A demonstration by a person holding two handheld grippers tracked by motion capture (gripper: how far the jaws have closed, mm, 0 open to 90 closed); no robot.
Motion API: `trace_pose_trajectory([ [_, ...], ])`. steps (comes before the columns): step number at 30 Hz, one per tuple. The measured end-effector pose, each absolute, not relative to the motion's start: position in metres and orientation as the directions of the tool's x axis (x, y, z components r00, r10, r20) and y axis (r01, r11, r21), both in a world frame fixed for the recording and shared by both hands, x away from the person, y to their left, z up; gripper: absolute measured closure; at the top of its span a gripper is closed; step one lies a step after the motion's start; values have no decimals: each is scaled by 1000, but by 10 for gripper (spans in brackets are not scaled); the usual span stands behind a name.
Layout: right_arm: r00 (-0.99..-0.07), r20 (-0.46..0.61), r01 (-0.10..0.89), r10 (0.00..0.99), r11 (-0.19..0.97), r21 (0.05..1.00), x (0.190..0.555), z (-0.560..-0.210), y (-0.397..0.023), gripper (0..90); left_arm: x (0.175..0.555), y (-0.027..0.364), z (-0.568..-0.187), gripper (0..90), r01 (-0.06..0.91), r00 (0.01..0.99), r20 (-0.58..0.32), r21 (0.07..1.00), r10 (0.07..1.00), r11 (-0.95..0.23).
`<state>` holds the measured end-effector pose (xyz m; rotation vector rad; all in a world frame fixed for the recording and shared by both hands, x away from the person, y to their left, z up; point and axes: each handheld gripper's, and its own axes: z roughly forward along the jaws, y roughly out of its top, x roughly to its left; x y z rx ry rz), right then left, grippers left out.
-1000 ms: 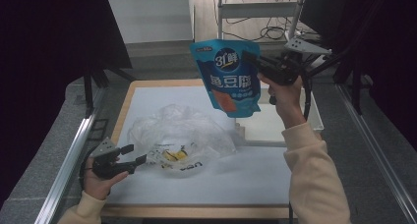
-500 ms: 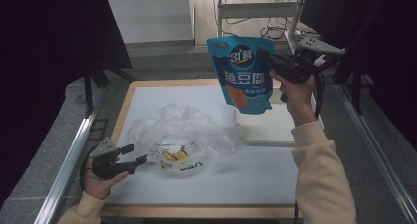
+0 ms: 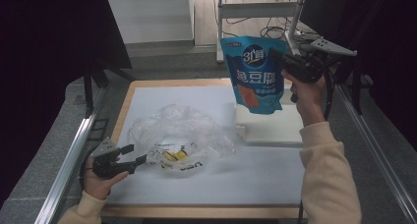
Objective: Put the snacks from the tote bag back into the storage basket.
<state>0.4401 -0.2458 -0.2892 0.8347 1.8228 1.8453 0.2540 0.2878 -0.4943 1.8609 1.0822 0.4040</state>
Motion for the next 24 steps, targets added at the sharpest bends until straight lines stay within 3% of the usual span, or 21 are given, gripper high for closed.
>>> trace_pose_trajectory([
  [24,-686,166,203,709,-33,979,474,-334,-250,887,254,289,-495,303,516,557,-158,835,816,-191],
])
